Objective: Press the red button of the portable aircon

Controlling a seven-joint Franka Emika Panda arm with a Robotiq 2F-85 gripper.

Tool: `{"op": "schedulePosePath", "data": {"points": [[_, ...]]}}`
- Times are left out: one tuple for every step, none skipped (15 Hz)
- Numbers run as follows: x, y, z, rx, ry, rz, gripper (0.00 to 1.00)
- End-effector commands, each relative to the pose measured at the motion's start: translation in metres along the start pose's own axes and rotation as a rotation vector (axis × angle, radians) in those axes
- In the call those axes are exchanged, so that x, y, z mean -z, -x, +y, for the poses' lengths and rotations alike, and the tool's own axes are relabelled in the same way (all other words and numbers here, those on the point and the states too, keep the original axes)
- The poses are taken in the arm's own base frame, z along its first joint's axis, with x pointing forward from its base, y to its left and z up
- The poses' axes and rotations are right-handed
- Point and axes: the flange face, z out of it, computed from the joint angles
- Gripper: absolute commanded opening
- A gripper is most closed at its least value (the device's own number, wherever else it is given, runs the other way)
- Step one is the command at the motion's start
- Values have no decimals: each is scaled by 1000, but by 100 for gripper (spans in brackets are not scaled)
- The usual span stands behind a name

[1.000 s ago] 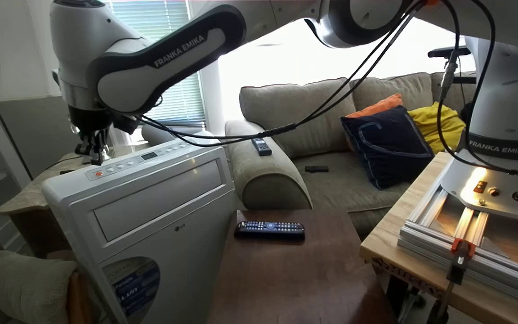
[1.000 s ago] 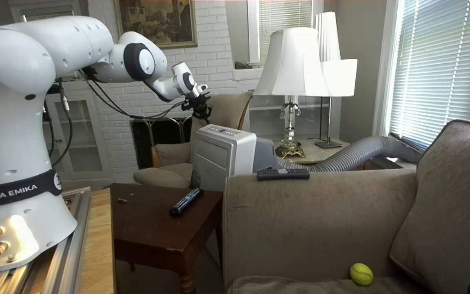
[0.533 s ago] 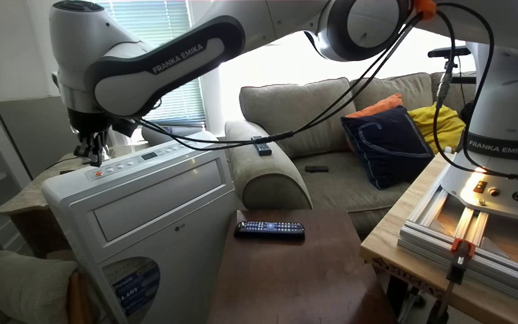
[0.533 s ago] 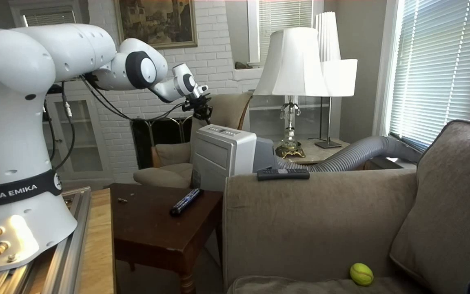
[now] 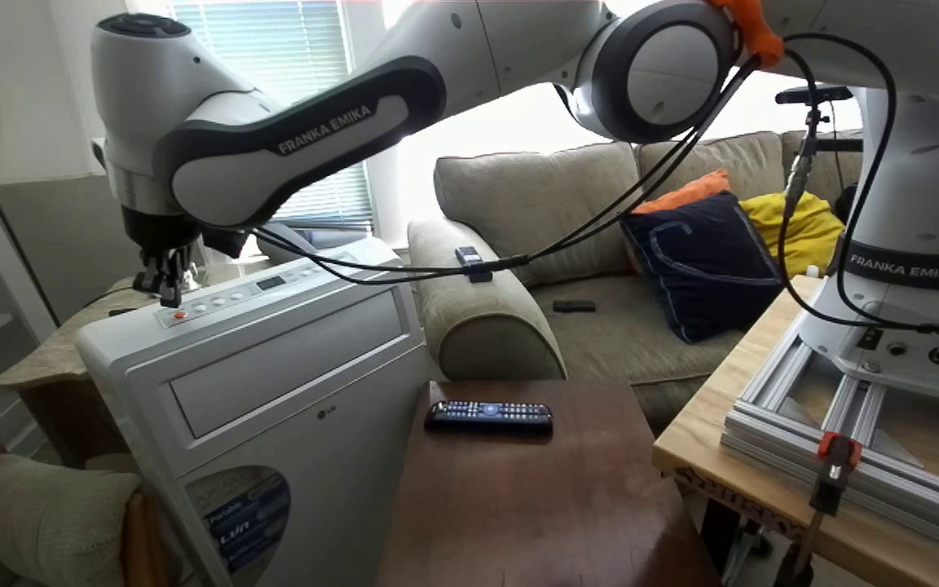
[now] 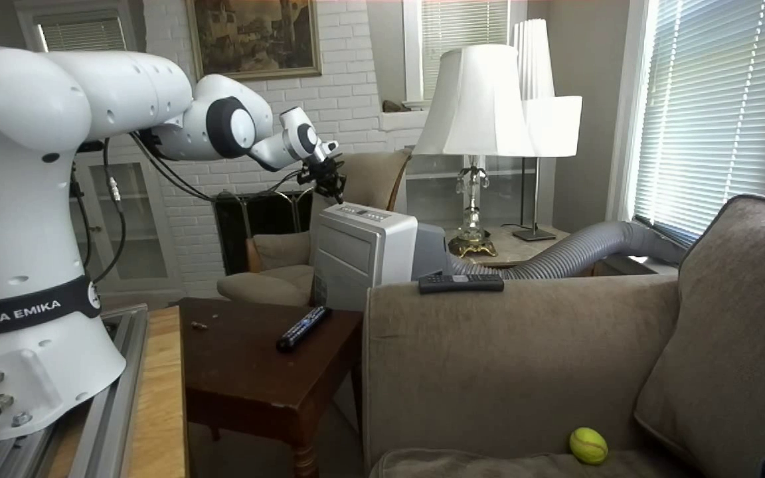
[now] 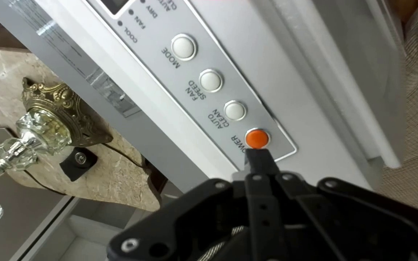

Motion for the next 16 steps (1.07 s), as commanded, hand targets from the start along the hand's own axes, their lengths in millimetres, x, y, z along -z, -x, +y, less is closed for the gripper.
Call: {"op": "schedulePosePath", "data": {"points": [[-1, 1, -2, 5, -3, 10, 0], [-3, 1, -1, 5, 1, 7, 0], [-5, 2, -1, 5, 4, 3, 0], [-6, 3, -1, 5, 5, -1, 0], [-7, 4, -1, 7, 7, -4, 0], [-8, 5, -1, 9, 7, -6, 0], [-9, 5, -2, 11, 8, -9, 0], [-11, 6, -3, 13, 8, -10, 0], [-12, 7, -4, 14, 8, -11, 0], [-12, 7, -5, 16, 9, -13, 0], [-13, 7, -7, 17, 10, -15, 0], [-14, 8, -8, 20, 9, -18, 0], [-16, 10, -9, 23, 10, -26, 0], [-18, 11, -9, 26, 12, -35, 0], [-20, 13, -8, 27, 14, -44, 0], [-22, 15, -8, 28, 15, -52, 0]]}}
